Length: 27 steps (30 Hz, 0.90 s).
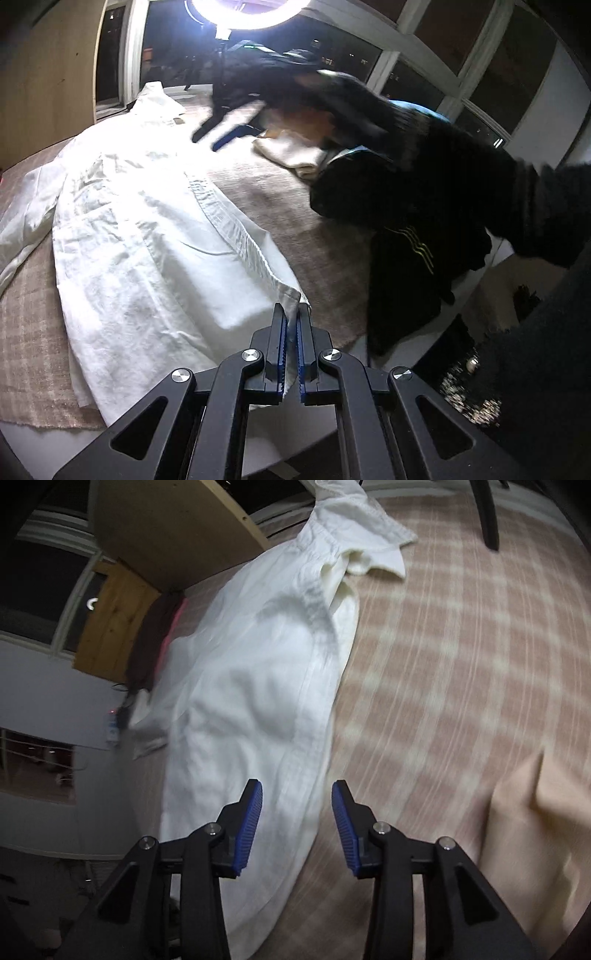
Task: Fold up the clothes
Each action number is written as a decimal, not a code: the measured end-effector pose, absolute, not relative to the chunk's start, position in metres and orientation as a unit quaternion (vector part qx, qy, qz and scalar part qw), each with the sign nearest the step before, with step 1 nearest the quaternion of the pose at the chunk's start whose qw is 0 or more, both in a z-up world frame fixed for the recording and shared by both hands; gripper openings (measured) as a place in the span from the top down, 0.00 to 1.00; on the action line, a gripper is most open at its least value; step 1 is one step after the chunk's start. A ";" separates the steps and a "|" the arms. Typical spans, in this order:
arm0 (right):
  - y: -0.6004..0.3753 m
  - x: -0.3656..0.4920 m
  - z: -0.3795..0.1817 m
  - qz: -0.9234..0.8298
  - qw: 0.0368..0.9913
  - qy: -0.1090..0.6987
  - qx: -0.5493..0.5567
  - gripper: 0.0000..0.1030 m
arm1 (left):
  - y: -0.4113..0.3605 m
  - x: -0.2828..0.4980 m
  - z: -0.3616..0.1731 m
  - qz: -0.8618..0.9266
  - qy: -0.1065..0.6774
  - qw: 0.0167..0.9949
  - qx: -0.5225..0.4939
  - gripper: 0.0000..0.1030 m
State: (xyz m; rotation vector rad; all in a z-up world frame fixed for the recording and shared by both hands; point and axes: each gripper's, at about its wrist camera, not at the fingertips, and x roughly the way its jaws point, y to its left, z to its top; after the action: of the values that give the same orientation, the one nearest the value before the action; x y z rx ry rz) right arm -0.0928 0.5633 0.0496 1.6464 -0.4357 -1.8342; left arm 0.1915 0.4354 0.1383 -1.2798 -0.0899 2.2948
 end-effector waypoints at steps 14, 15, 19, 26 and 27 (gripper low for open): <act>0.546 -0.060 0.013 -0.636 0.332 -0.245 0.652 0.60 | 0.467 0.191 0.143 0.838 -0.005 0.303 -0.454 0.96; 0.543 -0.067 0.012 -0.636 0.334 -0.253 0.648 0.60 | 0.468 0.191 0.143 0.838 -0.002 0.303 -0.454 0.96; 0.536 -0.102 0.013 -0.657 0.322 -0.266 0.628 0.61 | 0.463 0.194 0.148 0.844 -0.003 0.296 -0.447 0.96; 0.521 -0.149 0.048 -0.715 0.302 -0.258 0.575 0.96 | 0.422 0.202 0.165 0.863 -0.046 0.263 -0.429 0.96; 0.516 -0.154 0.058 -0.723 0.305 -0.248 0.569 0.96 | 0.412 0.202 0.168 0.866 -0.059 0.257 -0.426 0.96</act>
State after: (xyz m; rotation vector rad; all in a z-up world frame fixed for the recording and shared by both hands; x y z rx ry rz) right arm -0.1545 0.5162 0.0582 1.5061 -0.6570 -1.9136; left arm 0.2025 0.4116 0.1675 -1.1551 -0.1599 2.3490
